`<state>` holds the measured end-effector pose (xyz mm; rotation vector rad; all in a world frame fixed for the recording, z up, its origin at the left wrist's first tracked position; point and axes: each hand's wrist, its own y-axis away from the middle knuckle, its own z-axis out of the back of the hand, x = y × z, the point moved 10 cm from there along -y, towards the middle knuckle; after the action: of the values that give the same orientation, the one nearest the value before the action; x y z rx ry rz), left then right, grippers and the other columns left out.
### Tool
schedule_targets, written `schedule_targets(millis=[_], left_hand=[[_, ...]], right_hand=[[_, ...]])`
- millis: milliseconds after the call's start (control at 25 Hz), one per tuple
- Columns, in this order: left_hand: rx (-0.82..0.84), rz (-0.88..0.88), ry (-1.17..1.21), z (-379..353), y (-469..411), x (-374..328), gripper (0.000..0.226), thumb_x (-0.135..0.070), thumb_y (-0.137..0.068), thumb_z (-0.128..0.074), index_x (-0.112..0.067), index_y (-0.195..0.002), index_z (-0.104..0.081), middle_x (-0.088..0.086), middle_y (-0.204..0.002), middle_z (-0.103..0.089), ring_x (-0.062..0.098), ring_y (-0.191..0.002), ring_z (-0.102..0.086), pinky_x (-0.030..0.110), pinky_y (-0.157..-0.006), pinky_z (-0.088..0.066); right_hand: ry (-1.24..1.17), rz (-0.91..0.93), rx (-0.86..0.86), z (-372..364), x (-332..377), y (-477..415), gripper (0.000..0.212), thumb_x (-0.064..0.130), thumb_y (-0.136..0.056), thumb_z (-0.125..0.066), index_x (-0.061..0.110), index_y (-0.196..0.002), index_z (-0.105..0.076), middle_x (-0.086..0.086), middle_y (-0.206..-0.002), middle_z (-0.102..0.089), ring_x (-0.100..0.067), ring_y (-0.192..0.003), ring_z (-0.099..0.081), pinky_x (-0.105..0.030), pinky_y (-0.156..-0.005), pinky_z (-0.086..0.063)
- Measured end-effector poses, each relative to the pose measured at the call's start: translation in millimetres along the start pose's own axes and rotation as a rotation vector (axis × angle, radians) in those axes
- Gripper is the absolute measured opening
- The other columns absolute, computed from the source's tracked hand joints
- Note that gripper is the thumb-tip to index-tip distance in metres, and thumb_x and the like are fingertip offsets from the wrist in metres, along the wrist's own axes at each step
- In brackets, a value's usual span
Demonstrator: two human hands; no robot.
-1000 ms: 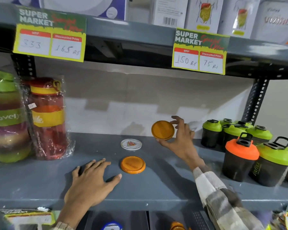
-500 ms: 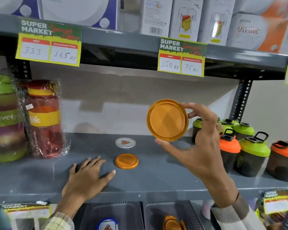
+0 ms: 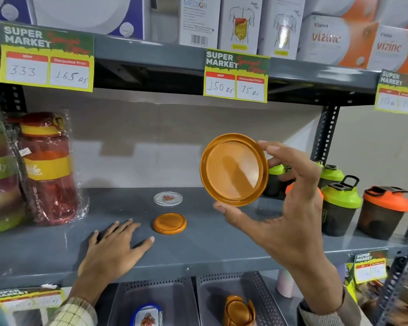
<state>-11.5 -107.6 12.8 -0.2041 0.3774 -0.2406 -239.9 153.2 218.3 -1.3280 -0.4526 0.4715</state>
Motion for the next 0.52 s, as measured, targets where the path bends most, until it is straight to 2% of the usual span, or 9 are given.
schedule_targets(millis=[80,160,240,320,400,520], left_hand=[[-0.017,-0.013,0.025,1,1,0,0.076,-0.077,-0.088,-0.034,-0.037,-0.152,-0.033,-0.015,-0.164,-0.021,0.011,-0.152,-0.011,0.049,-0.122,-0.003],[-0.026,-0.016,0.045,2,2,0,0.075,-0.077,-0.088,-0.036,-0.037,-0.151,-0.035,-0.016,-0.163,-0.022,0.01,-0.152,-0.012,0.048,-0.122,-0.003],[-0.028,-0.017,0.054,2,3,0,0.074,-0.076,-0.088,-0.037,-0.037,-0.151,-0.036,-0.016,-0.163,-0.023,0.01,-0.151,-0.013,0.047,-0.122,-0.003],[-0.028,-0.023,0.053,2,3,0,0.075,-0.077,-0.088,-0.036,-0.037,-0.151,-0.035,-0.016,-0.163,-0.023,0.01,-0.152,-0.013,0.048,-0.121,-0.003],[-0.025,-0.02,0.034,1,2,0,0.076,-0.078,-0.087,-0.034,-0.037,-0.152,-0.034,-0.016,-0.163,-0.022,0.011,-0.152,-0.012,0.048,-0.121,-0.004],[-0.014,-0.006,0.026,0,1,1,0.078,-0.079,-0.086,-0.033,-0.037,-0.152,-0.033,-0.015,-0.164,-0.022,0.011,-0.152,-0.011,0.047,-0.122,-0.003]], right_hand=[[-0.171,-0.148,-0.023,-2,-11,7,0.065,0.056,-0.076,-0.08,0.036,-0.125,-0.042,0.002,-0.129,-0.058,-0.024,-0.107,-0.061,-0.043,-0.085,-0.05],[-0.576,-0.457,-0.065,-14,-26,20,0.054,0.066,-0.079,-0.072,0.036,-0.12,-0.054,0.002,-0.121,-0.063,-0.023,-0.102,-0.062,-0.04,-0.085,-0.049],[-1.056,-0.815,-0.108,-38,-32,41,0.062,0.068,-0.076,-0.07,0.026,-0.121,-0.064,-0.006,-0.117,-0.067,-0.021,-0.098,-0.064,-0.032,-0.084,-0.052],[-1.38,-1.067,-0.111,-58,-23,56,0.068,0.065,-0.083,-0.062,0.015,-0.129,-0.066,-0.016,-0.124,-0.07,-0.024,-0.094,-0.067,-0.026,-0.079,-0.058],[-1.569,-1.195,-0.103,-68,-12,64,0.069,0.061,-0.091,-0.051,0.009,-0.134,-0.063,-0.024,-0.131,-0.067,-0.027,-0.092,-0.07,-0.025,-0.075,-0.061],[-1.695,-1.241,-0.097,-76,-5,67,0.062,0.053,-0.099,-0.044,0.007,-0.135,-0.063,-0.03,-0.136,-0.063,-0.034,-0.098,-0.074,-0.029,-0.074,-0.062]])
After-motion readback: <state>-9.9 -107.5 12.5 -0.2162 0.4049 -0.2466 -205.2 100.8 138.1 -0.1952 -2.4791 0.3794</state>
